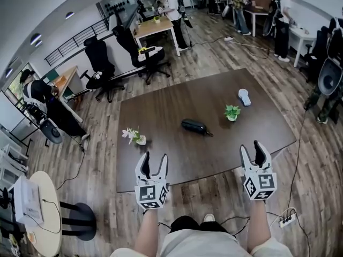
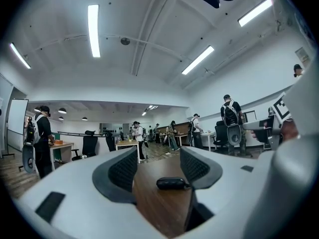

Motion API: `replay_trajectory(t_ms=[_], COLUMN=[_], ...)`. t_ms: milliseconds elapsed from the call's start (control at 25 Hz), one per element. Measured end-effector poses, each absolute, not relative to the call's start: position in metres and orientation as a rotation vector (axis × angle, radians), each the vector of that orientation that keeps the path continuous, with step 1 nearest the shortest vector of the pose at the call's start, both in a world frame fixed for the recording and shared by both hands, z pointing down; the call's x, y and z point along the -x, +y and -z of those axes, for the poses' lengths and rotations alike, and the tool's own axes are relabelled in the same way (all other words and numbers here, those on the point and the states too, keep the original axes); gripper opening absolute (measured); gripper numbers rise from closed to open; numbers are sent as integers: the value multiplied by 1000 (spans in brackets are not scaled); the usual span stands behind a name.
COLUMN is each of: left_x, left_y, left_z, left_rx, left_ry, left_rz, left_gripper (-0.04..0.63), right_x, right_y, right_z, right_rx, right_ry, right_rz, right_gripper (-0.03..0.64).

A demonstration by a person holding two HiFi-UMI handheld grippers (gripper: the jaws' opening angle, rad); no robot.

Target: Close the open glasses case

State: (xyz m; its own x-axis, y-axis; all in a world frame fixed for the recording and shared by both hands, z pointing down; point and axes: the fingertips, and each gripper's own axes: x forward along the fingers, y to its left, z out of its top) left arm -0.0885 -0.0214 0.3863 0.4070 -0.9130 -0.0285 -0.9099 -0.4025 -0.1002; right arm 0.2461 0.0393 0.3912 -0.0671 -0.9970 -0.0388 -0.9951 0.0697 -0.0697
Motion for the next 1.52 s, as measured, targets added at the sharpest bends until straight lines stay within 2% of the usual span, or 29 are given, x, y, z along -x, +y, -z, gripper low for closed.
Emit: replay_trajectory(t_ms=[600,1200,1520], left_x=[131,236,231], left_y=[-131,-229,-255], left_z=[-398,-404,-418], left_rx=[2516,2448,2459], left_ry=[1717,1911,1914], left_rz=[14,-32,-3], left_gripper=[275,275,275], right_x=[-186,-112,-111], right_y=[-100,-230,-264], right_z=[-384,-378,-387], right_rx=[2030,1999,1985], right_ry=[2405,2491,2538], right_rz=[-21,-28,-35], right_gripper=[225,229,232])
